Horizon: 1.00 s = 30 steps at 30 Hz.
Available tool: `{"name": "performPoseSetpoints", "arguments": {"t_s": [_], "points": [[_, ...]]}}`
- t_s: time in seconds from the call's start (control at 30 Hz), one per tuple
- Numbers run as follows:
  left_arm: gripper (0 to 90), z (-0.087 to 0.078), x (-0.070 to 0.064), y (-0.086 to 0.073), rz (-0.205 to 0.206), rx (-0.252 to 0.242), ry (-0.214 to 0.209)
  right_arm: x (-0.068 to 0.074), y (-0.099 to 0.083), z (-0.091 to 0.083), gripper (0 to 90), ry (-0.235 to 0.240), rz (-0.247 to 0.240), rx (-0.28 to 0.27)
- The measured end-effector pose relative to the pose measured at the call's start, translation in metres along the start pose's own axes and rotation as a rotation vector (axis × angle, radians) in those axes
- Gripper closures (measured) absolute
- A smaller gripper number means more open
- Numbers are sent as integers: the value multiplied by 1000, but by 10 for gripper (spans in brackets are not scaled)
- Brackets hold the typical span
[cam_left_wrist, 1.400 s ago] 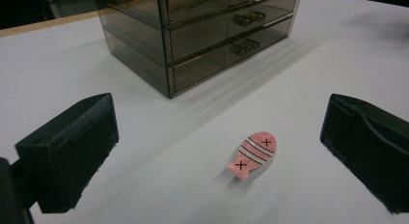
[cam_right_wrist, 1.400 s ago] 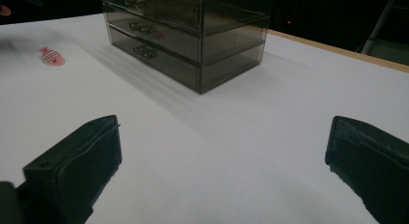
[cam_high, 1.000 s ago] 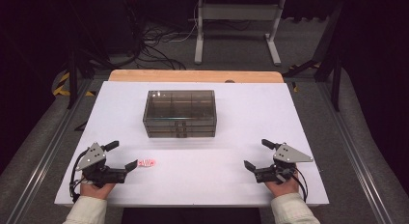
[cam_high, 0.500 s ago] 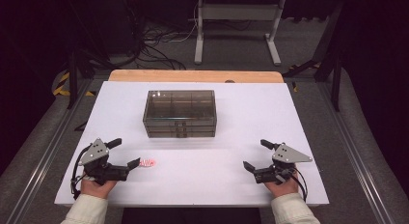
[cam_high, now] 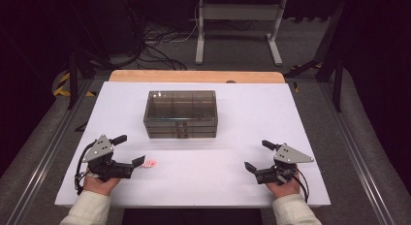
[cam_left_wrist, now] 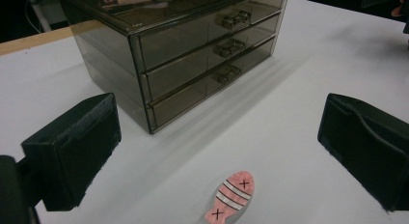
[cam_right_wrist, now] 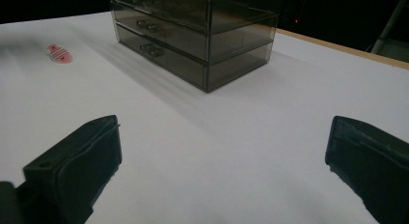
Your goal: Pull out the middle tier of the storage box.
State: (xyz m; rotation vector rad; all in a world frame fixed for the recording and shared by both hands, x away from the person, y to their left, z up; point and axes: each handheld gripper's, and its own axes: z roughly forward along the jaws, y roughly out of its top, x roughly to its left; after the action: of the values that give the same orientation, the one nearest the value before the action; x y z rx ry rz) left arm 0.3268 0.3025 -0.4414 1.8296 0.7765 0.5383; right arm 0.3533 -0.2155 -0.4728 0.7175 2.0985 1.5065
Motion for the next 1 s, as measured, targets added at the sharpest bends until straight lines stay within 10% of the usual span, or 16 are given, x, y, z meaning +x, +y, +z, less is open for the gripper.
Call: {"name": "performPoseSetpoints", "arguments": {"t_s": [1.0], "points": [[25,26,-15,32,75,-5,-45,0,0,0,0,16,3,-2]]}}
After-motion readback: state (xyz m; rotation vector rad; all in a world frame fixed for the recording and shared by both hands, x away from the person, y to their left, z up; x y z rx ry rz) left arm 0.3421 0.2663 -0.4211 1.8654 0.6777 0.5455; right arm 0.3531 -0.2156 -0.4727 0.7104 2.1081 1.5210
